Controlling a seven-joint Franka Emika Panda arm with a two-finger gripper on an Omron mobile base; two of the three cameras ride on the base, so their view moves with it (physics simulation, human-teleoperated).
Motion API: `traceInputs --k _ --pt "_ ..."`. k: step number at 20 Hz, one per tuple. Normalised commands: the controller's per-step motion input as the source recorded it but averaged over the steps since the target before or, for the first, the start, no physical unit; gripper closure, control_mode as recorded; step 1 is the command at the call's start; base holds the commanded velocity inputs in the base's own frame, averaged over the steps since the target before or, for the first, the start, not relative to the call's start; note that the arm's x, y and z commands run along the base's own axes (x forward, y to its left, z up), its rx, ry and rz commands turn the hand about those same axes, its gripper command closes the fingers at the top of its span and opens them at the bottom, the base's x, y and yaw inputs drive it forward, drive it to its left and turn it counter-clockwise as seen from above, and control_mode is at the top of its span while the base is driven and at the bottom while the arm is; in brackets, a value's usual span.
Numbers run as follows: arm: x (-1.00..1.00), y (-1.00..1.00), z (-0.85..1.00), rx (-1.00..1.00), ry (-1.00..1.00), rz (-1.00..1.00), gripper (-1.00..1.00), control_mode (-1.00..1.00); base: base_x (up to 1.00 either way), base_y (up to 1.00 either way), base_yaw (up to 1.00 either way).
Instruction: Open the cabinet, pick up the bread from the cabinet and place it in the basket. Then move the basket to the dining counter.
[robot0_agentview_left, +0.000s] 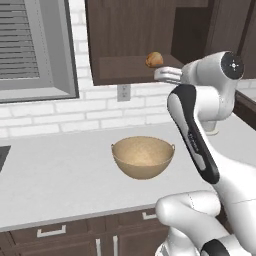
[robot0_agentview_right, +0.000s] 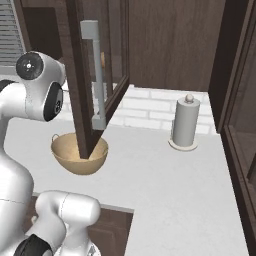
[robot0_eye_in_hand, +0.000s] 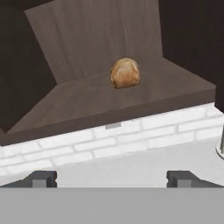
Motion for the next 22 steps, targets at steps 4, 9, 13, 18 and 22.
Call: traceInputs --k 4,9,13,18,22 --pt "0.23 0.38 0.22 -0.06 -0.16 -0.06 -1.00 -1.00 0.00 0.00 0.00" --pt "0.28 0.06 0.50 -0.01 -0.01 -0.10 -1.00 -1.00 0.00 0.00 0.00" --pt "0.10 0.00 0.50 0.00 0.00 -0.09 -1.00 -1.00 0.00 0.00 0.00" --pt "0.15 -0.11 0.05 0.00 0.00 -0.04 -1.00 -1.00 0.00 0.00 0.00" --pt "0.30 0.00 -0.04 -0.05 0.00 0.00 -1.00 -1.00 0.00 0.00 0.00"
